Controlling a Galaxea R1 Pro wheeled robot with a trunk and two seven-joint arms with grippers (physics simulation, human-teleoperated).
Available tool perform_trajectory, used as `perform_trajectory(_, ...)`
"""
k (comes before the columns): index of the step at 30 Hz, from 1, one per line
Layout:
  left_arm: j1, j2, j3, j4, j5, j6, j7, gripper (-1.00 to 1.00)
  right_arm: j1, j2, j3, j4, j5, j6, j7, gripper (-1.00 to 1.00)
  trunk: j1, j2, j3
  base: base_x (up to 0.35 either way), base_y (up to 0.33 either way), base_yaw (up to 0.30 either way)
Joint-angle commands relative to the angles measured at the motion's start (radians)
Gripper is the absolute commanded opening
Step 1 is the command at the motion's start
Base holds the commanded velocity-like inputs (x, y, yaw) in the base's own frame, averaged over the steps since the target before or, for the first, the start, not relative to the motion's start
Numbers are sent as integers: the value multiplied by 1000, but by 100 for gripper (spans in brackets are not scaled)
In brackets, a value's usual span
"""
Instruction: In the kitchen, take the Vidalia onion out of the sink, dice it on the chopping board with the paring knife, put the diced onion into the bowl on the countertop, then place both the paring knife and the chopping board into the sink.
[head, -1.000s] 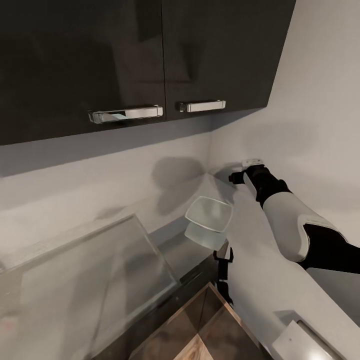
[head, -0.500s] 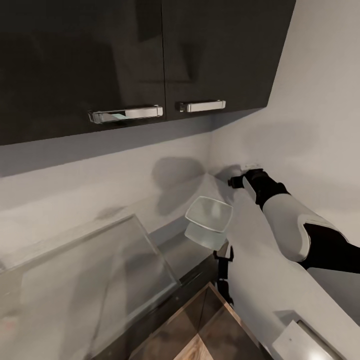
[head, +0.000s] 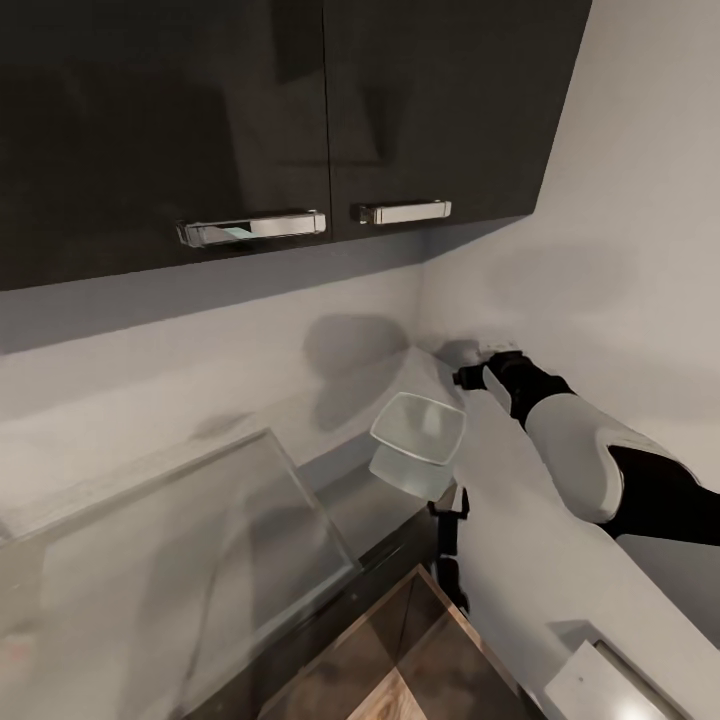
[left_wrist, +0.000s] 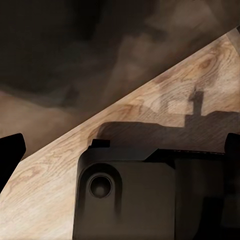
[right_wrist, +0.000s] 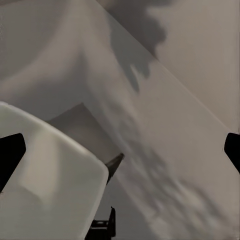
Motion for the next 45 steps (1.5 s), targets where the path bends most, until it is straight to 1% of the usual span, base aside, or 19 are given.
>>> perform_trajectory(1,-1,0,-9,1,10,-4,3,100,-1,-1,-8,1,7,0,0,100,1,-2,-2,0,0,0)
perform_trajectory(3,-1,0,-9,1,10,-4,3,100,-1,-12,-12,7,5,-9,1,100,1,-2,-2,0,0,0)
perform_trajectory(4,-1,0,-9,1,10,-4,3,100,-1,-17,-17,12,-5,-12,1,100,1,-2,-2,0,0,0)
perform_trajectory(6,-1,0,-9,1,10,-4,3,100,-1,-26,-33,25,-70,-16,2,100,1,-2,-2,0,0,0)
perform_trajectory(7,-1,0,-9,0,10,-4,3,100,-1,-34,-36,29,-119,-18,2,100,1,-2,-2,0,0,0)
perform_trajectory(8,-1,0,-9,0,10,-4,3,100,-1,-41,-38,32,-145,-19,3,100,1,-2,-2,0,0,0)
perform_trajectory(10,-1,0,-9,1,10,-4,3,100,0,-59,-39,35,-177,-19,4,100,1,-2,-2,0,0,0)
perform_trajectory(11,-1,0,-9,1,10,-4,3,100,0,-64,-40,35,-183,-20,4,100,1,-2,-2,0,0,0)
perform_trajectory(15,-1,0,-9,1,10,-4,3,100,0,-79,-40,38,-191,-36,5,100,1,-2,-2,0,0,0)
perform_trajectory(18,-1,0,-9,1,10,-4,4,100,1,-86,-40,65,-193,-71,6,100,1,-2,-2,0,0,0)
perform_trajectory(24,0,0,-9,1,10,-4,4,100,1,-87,-39,117,-194,-140,5,100,1,-2,-2,0,0,0)
perform_trajectory(30,-1,0,-9,1,9,-4,5,100,2,-81,-36,152,-195,-153,4,100,1,-2,-2,0,0,0)
perform_trajectory(34,-1,0,-9,1,9,-4,6,100,6,-80,-36,156,-195,-155,4,100,1,-2,-2,0,0,0)
perform_trajectory(37,-1,0,-9,1,9,-4,6,100,20,-80,-36,157,-195,-158,4,100,1,-2,-2,0,0,0)
perform_trajectory(45,-1,0,-9,1,9,-4,6,100,39,-79,-36,158,-195,-181,4,100,1,-2,-2,0,0,0)
